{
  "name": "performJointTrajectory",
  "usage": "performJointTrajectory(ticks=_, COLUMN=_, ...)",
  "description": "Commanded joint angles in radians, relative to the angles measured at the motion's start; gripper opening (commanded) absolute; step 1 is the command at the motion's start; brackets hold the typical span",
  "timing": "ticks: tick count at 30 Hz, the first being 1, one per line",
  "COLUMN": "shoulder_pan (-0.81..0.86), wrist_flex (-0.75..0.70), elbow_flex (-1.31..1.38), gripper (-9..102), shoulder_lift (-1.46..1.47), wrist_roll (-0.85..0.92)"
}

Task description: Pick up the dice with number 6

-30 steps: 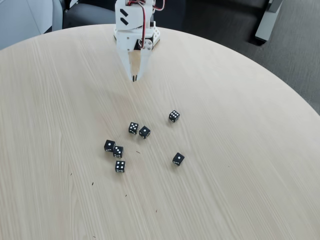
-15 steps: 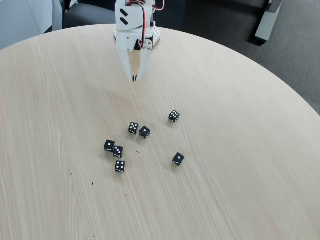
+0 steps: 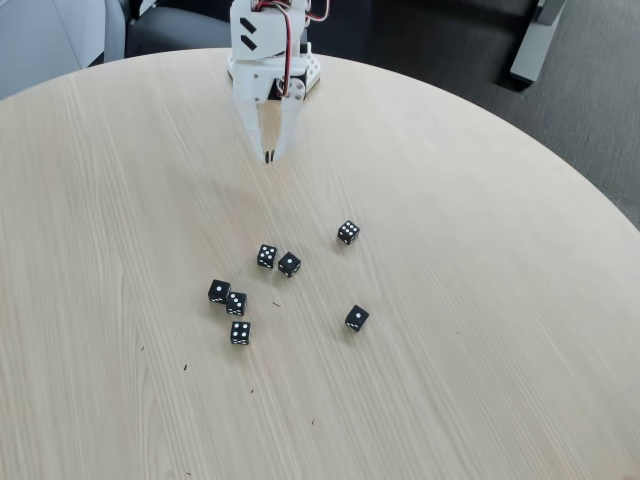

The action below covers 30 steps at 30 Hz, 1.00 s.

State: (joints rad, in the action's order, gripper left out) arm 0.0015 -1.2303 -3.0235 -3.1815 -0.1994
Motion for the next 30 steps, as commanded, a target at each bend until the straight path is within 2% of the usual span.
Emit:
performJointTrajectory(ticks=1, shoulder_pan=-0.008, wrist_flex=-0.003, elbow_flex=0.008, gripper=1, shoulder_lift=-0.003, wrist_roll=0.006)
performJointTrajectory(ticks=23, shoulder_pan=-0.009, wrist_flex=-0.002, elbow_flex=0.009, gripper=1, shoulder_lift=0.023, wrist_roll=-0.032)
performJointTrajectory(ticks=30, shoulder_pan=-0.009, wrist_flex=-0.002, elbow_flex=0.232, gripper=6, shoulder_lift=0.319, wrist_roll=-0.143)
